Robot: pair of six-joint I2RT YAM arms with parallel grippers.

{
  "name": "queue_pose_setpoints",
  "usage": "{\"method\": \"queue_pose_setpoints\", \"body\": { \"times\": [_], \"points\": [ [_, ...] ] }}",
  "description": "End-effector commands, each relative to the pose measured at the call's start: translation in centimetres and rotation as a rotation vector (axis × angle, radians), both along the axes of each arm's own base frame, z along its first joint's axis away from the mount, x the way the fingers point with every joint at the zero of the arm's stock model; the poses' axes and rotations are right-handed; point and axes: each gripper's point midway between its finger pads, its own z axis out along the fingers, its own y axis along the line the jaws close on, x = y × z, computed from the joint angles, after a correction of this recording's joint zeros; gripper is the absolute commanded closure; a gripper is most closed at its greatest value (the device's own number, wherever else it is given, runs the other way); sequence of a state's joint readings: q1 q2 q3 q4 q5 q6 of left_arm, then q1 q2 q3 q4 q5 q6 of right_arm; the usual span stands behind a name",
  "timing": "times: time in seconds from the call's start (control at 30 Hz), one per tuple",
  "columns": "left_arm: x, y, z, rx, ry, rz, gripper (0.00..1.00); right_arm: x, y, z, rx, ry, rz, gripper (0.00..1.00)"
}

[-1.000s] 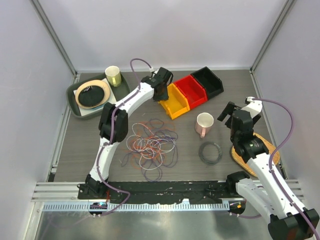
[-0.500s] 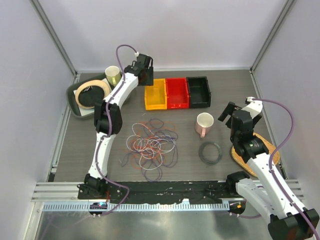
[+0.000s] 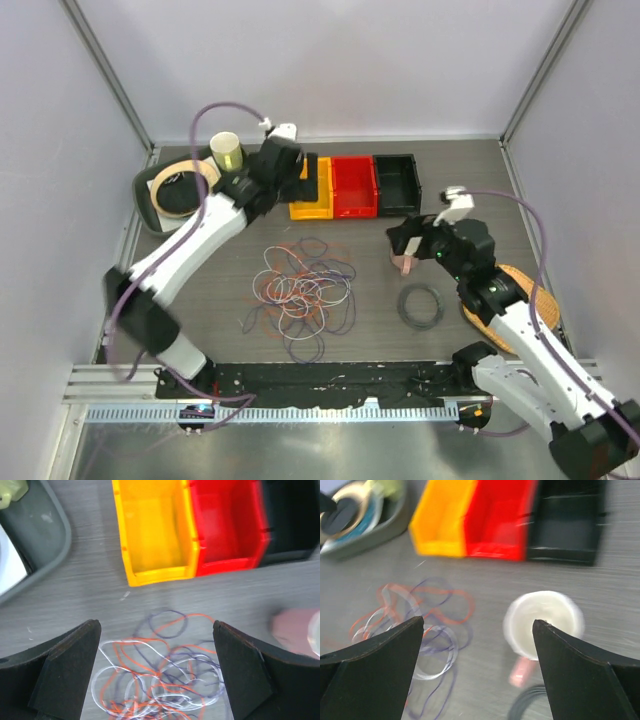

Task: Untangle the cables
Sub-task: Move the bin to the center of the board, then untie the cable.

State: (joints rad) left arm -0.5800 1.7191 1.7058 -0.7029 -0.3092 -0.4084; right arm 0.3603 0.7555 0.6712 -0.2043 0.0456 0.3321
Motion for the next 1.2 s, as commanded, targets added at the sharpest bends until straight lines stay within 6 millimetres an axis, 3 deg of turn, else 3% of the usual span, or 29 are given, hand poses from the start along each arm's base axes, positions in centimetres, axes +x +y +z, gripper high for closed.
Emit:
{"method": "queue_pose_setpoints", "body": {
  "times": [0.0,0.03,0.07,0.1,0.13,0.17,0.23,0.27,0.3,0.4,0.5,0.53,0.57,0.63,0.73,0.83,0.87,0.9,0.93,1.07,1.1,1.17],
  "points": [
    [-7.2,5.9,0.2,-0.136,-0.076,0.284,0.0,-2.4,10.1,2.1,0.018,-0.114,0.433,0.04],
    [-8.6,7.1,-0.7,-0.148,-0.07,0.332,0.0,-2.5,11.4,2.2,0.0,-0.131,0.459,0.04],
    [-10.4,8.6,-4.3,-0.158,-0.018,0.415,0.0,-1.9,13.1,0.8,-0.021,-0.108,0.487,0.04],
    [-11.7,9.7,-4.1,-0.203,-0.044,0.452,0.0,-2.7,15.2,0.8,-0.031,-0.112,0.547,0.04],
    [-12.5,10.0,-5.2,-0.229,-0.026,0.469,0.0,-2.2,16.4,0.9,-0.036,-0.141,0.569,0.04],
    [-13.8,10.4,-7.7,-0.224,0.019,0.473,0.0,-1.6,18.1,-1.6,-0.062,-0.085,0.597,0.04],
    [-15.2,9.7,-8.2,-0.291,0.054,0.426,0.0,-0.8,21.0,-1.3,-0.049,-0.109,0.656,0.05],
    [-16.0,9.8,-9.5,-0.288,0.08,0.418,0.0,-0.4,22.5,-3.9,-0.084,-0.057,0.687,0.05],
    [-16.3,9.7,-9.8,-0.306,0.084,0.411,0.0,0.5,24.0,-3.2,-0.086,-0.073,0.695,0.05],
    [-17.2,10.3,-10.5,-0.337,0.071,0.425,0.0,2.4,27.0,-6.3,-0.171,-0.019,0.696,0.1],
    [-17.8,10.5,-10.6,-0.348,0.069,0.408,0.0,4.0,28.7,-8.5,-0.211,0.007,0.662,0.17],
    [-17.9,10.5,-10.7,-0.343,0.071,0.401,0.0,4.5,29.0,-8.6,-0.203,-0.003,0.65,0.2],
    [-18.1,10.6,-10.7,-0.343,0.071,0.399,0.0,4.9,29.2,-8.7,-0.198,-0.008,0.637,0.32],
    [-18.4,11.0,-11.0,-0.324,0.077,0.399,0.0,5.4,29.6,-9.0,-0.187,-0.016,0.628,0.37],
    [-18.7,11.6,-11.1,-0.294,0.081,0.41,0.0,4.9,30.2,-10.3,-0.195,0.036,0.664,0.46],
    [-18.6,11.9,-11.1,-0.286,0.072,0.423,0.0,3.7,30.9,-10.9,-0.167,0.083,0.716,0.67],
    [-18.5,11.9,-11.1,-0.284,0.069,0.426,0.0,3.4,31.0,-10.4,-0.158,0.077,0.723,0.87],
    [-18.5,11.9,-11.0,-0.281,0.067,0.422,0.0,2.9,30.8,-10.5,-0.161,0.079,0.723,0.96],
    [-18.4,11.7,-10.9,-0.287,0.069,0.414,0.0,2.6,30.9,-10.1,-0.159,0.067,0.716,0.99],
    [-18.1,9.3,-10.7,-0.332,0.091,0.299,0.0,2.7,29.6,-4.8,-0.126,0.003,0.639,0.99],
    [-17.7,8.6,-10.3,-0.359,0.078,0.271,0.0,2.7,29.1,-0.7,-0.084,-0.065,0.618,0.99],
    [-17.8,7.3,-10.4,-0.392,0.096,0.212,0.0,2.7,27.9,3.1,-0.05,-0.124,0.57,0.99]
  ]
}}
